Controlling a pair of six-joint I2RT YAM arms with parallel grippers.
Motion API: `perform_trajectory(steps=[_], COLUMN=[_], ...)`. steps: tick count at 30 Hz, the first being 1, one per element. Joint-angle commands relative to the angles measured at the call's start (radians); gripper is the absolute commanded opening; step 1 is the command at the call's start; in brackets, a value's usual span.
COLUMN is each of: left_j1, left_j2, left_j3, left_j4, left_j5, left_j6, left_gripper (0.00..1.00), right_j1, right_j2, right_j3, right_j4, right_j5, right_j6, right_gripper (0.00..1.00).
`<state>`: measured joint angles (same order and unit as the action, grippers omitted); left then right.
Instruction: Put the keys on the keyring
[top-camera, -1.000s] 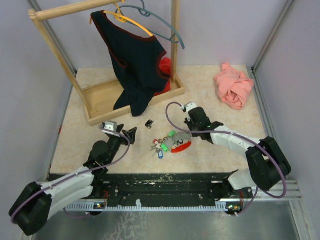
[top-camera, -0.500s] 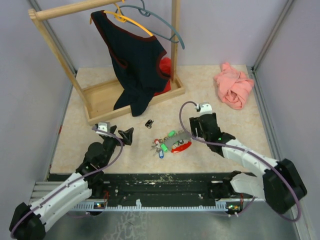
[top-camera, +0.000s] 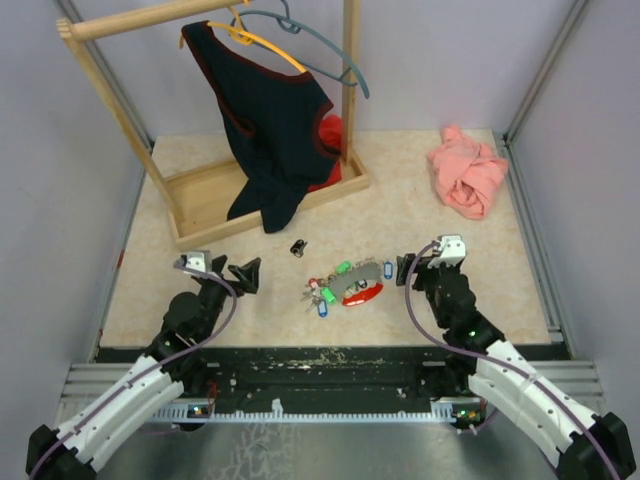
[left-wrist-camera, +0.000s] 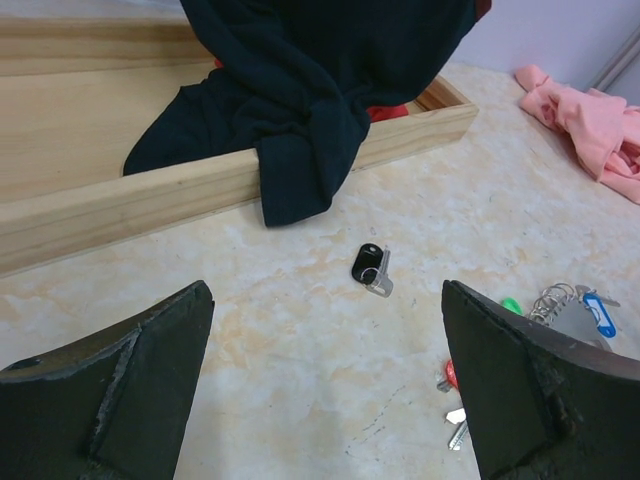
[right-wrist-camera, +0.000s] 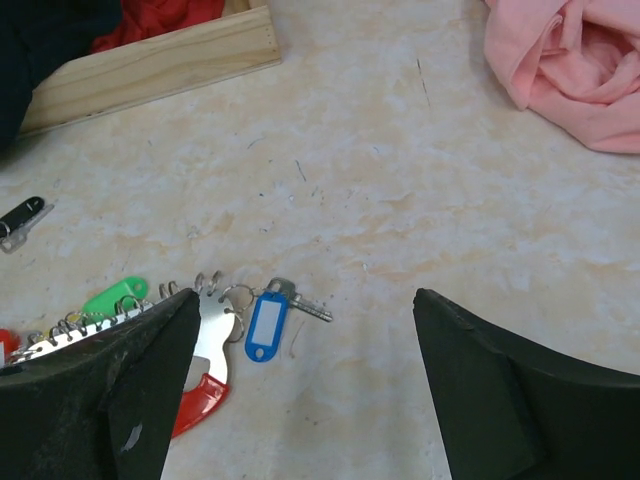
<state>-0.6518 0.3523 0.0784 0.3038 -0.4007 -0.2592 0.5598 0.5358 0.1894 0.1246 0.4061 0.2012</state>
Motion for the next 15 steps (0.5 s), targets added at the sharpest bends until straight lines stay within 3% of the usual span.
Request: perform_trajectory(steps=[1,15], left_j1=[0.006,0.006], left_j2=[-0.006,0.027], left_j3=[-0.017,-0.038], left_j4=[-0.006,0.069], left_j5=[-0.049,0.037], left_j6=[-0.033,0.009], left_gripper=[1.0,1.0], right_j1=[-0.008,-0.008], right_j2=[-0.058,-0.031], right_j3=[-0.017,-0.012], right_j4=[0.093,0.106], right_j5=[0.002,0.016], right_j6=[-0.017,-0.023], right_gripper=[0.88,0.89])
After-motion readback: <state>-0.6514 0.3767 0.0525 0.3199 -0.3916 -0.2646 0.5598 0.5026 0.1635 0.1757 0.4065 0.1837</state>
